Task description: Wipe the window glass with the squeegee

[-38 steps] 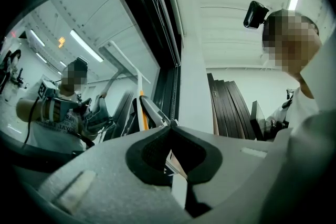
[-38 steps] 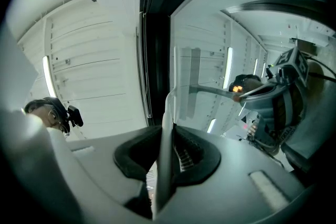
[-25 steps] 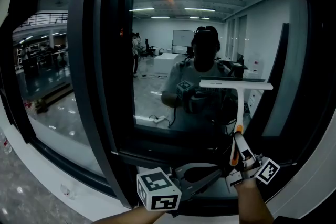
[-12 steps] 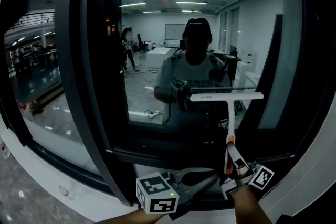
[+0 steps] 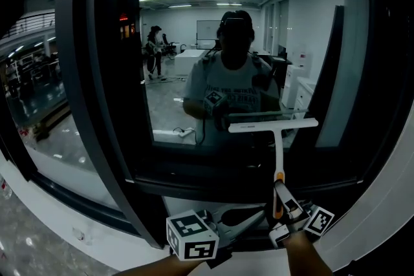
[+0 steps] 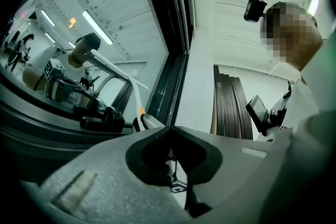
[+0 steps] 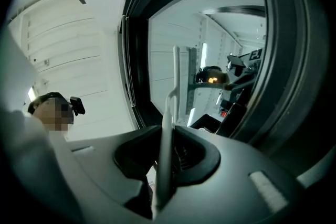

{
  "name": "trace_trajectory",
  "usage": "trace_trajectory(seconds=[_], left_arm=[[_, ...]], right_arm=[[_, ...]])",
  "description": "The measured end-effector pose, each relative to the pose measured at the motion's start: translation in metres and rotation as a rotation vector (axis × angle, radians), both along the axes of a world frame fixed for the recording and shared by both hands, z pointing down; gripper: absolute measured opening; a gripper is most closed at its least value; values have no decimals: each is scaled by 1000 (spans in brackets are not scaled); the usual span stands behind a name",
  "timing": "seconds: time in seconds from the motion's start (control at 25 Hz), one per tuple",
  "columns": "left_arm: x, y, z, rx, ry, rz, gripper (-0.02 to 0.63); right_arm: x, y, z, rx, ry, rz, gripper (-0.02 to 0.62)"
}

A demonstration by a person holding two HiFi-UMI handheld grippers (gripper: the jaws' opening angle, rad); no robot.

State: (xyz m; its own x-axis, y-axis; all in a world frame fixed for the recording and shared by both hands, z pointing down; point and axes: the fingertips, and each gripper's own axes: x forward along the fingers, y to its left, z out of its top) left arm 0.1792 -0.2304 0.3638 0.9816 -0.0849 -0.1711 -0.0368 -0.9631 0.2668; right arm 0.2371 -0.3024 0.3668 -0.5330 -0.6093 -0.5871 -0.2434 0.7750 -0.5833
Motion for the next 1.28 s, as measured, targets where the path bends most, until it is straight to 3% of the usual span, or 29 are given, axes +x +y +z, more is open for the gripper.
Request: trace_trajectory(seconds=[0.56, 0.96, 1.28], left_arm=[[-11, 3, 32, -54, -30, 26, 0], [-29, 9, 32, -53, -24, 59, 0], [-34, 10, 28, -59, -13, 23, 0]], right_arm=[[-9, 11, 51, -126, -79, 10, 77], [-16, 13, 63, -164, -127, 28, 72], [-19, 15, 63, -197, -171, 9, 66]])
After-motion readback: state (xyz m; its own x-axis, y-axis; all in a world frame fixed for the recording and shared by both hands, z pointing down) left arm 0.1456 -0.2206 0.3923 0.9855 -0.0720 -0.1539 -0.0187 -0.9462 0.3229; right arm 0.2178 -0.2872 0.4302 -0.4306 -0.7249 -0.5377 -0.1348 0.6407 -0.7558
